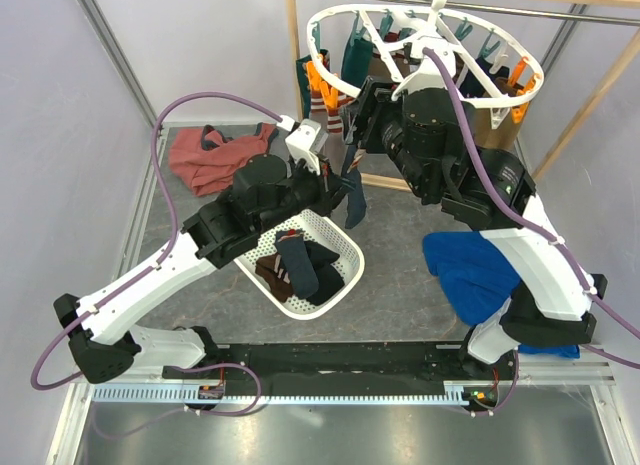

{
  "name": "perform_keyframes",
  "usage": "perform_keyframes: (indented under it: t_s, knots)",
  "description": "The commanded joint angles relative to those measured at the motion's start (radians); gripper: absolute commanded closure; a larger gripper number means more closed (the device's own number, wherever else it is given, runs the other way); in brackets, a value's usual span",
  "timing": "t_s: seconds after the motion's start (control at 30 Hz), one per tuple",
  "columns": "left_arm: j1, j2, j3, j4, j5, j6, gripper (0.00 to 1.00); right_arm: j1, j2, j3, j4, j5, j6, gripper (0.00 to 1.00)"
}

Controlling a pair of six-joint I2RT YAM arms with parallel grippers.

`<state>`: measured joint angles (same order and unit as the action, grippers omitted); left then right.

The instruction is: Remove the socks clipped to the hanger

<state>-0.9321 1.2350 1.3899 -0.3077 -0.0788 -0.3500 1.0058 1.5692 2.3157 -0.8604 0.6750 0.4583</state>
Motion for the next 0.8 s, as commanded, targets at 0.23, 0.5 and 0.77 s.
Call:
perform_keyframes:
  t_s: [0.23,0.5,0.77]
  knots:
    - [-0.028,0.009,0.057,0.015,-0.029,0.036,0.98,0.024,0.025,0.028,-0.060,0.173,-0.038,0.37]
    - [-0.039,0.024,0.073,0.015,-0.032,0.042,0.98,0.039,0.044,0.033,-0.028,0.184,-0.066,0.35]
    - [-0.048,0.024,0.074,0.015,-0.042,0.042,0.98,0.047,0.063,0.028,-0.016,0.291,-0.112,0.34]
